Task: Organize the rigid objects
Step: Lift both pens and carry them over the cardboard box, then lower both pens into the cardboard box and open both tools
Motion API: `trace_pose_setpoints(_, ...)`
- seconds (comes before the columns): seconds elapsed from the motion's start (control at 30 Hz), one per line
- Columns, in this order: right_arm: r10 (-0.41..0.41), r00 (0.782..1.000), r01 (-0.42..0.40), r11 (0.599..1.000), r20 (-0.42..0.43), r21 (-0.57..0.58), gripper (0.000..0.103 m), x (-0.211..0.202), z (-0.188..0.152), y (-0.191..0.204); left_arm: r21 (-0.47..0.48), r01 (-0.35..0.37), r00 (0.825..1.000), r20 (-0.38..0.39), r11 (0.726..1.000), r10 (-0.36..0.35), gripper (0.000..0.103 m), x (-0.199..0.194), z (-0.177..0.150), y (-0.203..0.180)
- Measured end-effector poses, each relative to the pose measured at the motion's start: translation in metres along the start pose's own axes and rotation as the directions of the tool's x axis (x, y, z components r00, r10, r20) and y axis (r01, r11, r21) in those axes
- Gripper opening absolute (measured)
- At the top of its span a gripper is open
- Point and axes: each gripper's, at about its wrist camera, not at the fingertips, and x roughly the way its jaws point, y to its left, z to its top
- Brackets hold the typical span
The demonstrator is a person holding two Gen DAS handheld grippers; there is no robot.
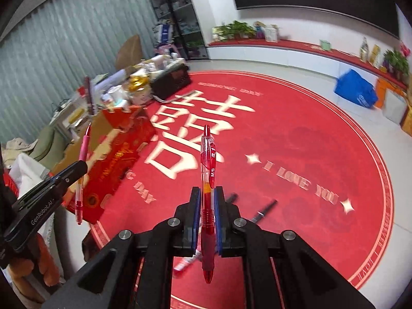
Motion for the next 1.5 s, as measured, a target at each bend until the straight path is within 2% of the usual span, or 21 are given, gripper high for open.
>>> trace_pose_setpoints(0.23,0.091,0.996,-0.090,0.990,0.004,-0.112,0.011,0.013,0.026,0.060,-0.066,-0.107,0.993,0.044,0.992,0.110,0.010,-0.012,0.013,0.048)
trace_pose_setpoints(0.37,0.155,0.988,-0.157,0.974,-0.026,-0.164,0.011,0.029,0.035,0.096,-0.091,-0.181,0.981,0.055,0.979,0.186,0.010,-0.014,0.015,0.076)
trace_pose_setpoints(0.63,0.222,0.972,-0.235,0.940,-0.078,-0.248,0.011,0.058,0.048,0.159,-0.169,-0.252,0.965,0.035,0.953,0.262,0.010,-0.010,0.017,0.126)
trace_pose_setpoints(1.03,0.239,0.965,-0.261,0.915,-0.108,-0.307,0.011,0.093,0.071,0.213,-0.222,-0.279,0.958,0.002,0.934,0.286,0.010,0.015,0.027,0.167)
trace_pose_setpoints(1.5,0.217,0.962,-0.260,0.918,-0.168,-0.300,0.011,0.137,0.080,0.228,-0.246,-0.299,0.953,-0.023,0.922,0.303,0.010,0.048,0.036,0.184)
